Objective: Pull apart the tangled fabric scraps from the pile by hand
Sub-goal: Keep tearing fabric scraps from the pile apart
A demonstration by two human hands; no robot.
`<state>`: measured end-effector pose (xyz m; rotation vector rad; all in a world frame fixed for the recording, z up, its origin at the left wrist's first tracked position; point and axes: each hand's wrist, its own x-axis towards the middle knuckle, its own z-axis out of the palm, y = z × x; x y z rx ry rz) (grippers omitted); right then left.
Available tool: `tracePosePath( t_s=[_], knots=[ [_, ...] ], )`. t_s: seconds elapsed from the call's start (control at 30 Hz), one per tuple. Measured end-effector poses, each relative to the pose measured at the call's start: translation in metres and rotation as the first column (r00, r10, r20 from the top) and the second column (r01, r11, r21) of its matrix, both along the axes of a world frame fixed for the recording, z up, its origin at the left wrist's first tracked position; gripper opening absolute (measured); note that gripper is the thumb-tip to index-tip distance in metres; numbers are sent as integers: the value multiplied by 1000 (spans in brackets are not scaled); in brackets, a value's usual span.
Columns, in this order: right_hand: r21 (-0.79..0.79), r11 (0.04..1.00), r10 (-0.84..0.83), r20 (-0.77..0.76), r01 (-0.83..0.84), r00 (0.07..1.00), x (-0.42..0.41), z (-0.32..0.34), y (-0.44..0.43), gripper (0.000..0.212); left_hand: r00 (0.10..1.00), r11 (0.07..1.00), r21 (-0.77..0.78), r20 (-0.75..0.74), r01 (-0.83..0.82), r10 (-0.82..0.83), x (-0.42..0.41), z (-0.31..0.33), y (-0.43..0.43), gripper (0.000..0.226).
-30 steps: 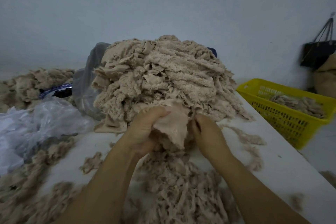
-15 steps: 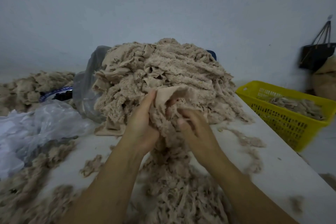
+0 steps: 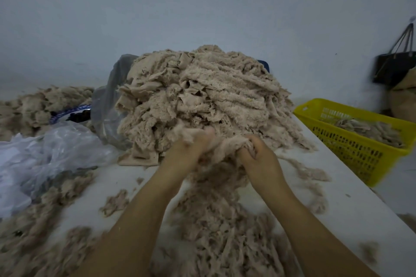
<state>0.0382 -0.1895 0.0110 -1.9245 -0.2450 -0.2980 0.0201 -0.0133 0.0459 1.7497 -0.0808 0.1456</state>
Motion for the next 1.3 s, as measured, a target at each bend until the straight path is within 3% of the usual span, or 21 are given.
tracePosePath(
  t_s=[0.03,0.1,0.23,0.33,0.47,0.5,0.6,0.63,0.67,0.77,0.9,0.97,1.03,1.13,1.2,1.3],
  knots=[
    [-28,1000,14,29,-13,999,-3,2,4,10,994,987,120,5,110,-111,-4,-3,-6,30],
    [-92,995,48,59,-42,997,-5,2,7,6,979,968,149,-23,204,-203,-7,-7,-14,18],
    [-230,973,27,44,-17,999,-2,3,1,22,995,999,-46,-102,12,-16,-4,-7,-8,14],
    [-346,937,-7,112,45,994,1,4,-1,40,996,975,-223,-91,-4,-17,-7,-3,-2,22],
    [-460,879,-37,194,124,980,2,0,2,38,995,922,-384,-99,-43,5,-11,-3,-6,30],
    [-433,889,-80,172,148,982,3,-1,-3,34,998,886,-463,-64,-27,-3,-10,-1,-3,34],
    [-255,924,-293,7,285,956,8,-2,-31,69,997,618,-785,75,52,10,-5,9,26,42],
    [-251,916,-326,-11,313,945,10,-3,-38,74,996,581,-813,70,30,48,-3,11,33,42],
    [-239,927,-303,-21,290,953,11,-4,-39,76,996,599,-801,52,2,66,-3,10,34,40],
    [-218,976,-13,43,22,999,2,-6,-12,62,1000,710,-704,-21,-8,-9,-5,-2,18,37],
    [-90,966,249,65,-243,966,-7,-13,16,42,994,793,-607,-105,-49,-19,-5,-9,4,30],
    [-39,960,276,13,-276,961,-12,-10,20,36,993,862,-500,-111,-83,32,-5,-13,0,35],
    [-24,965,261,-59,-263,964,-15,-7,24,43,988,947,-304,-138,-102,62,-7,-17,-8,43],
    [-37,966,251,-92,-255,964,-12,-10,26,55,985,995,-100,-172,13,-30,-10,-24,-15,44],
    [-8,971,239,-86,-240,967,-9,-11,23,56,972,988,-127,-202,92,-116,-8,-26,-15,33],
    [-9,979,201,-158,-205,967,-9,-8,17,47,953,960,-210,-199,184,-227,-4,-28,-13,56]
  ],
)
